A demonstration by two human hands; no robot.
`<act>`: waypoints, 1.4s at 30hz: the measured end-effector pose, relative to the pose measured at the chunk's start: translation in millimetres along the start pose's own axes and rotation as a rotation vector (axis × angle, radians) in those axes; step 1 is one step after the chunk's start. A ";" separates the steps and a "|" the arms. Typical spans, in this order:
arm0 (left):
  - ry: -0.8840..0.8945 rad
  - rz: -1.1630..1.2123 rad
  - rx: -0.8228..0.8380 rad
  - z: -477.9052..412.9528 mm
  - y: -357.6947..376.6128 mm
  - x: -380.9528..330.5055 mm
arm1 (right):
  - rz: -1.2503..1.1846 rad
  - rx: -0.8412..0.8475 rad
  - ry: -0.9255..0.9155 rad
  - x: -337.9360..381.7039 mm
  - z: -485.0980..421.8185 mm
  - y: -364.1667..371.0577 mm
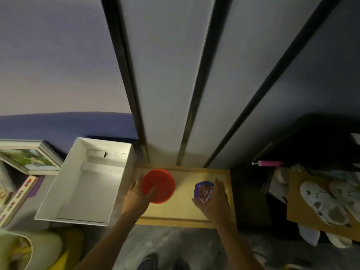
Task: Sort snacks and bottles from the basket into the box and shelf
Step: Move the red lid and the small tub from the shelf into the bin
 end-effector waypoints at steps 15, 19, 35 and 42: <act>-0.062 0.233 -0.073 7.1 -9.2 9.1 | -0.009 0.078 -0.091 9.3 -2.3 -5.7; -0.008 0.334 -0.101 29.3 -51.3 -20.7 | -0.041 0.024 -0.188 41.6 10.1 -52.3; -0.074 0.397 -0.481 182.7 -289.5 77.0 | -0.107 0.055 -0.614 262.7 155.3 -92.2; -0.214 0.423 -0.658 285.7 -378.2 229.4 | -0.024 0.162 -0.803 377.5 281.4 9.6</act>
Point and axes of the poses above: each hand's wrist, its own z-axis away from the middle knuckle, its own y-axis out of the palm, x = y × z, the point moved 7 cm from there along -z, towards the middle knuckle, and after that the axes turned 4 degrees about y, right-handed, at the moved point
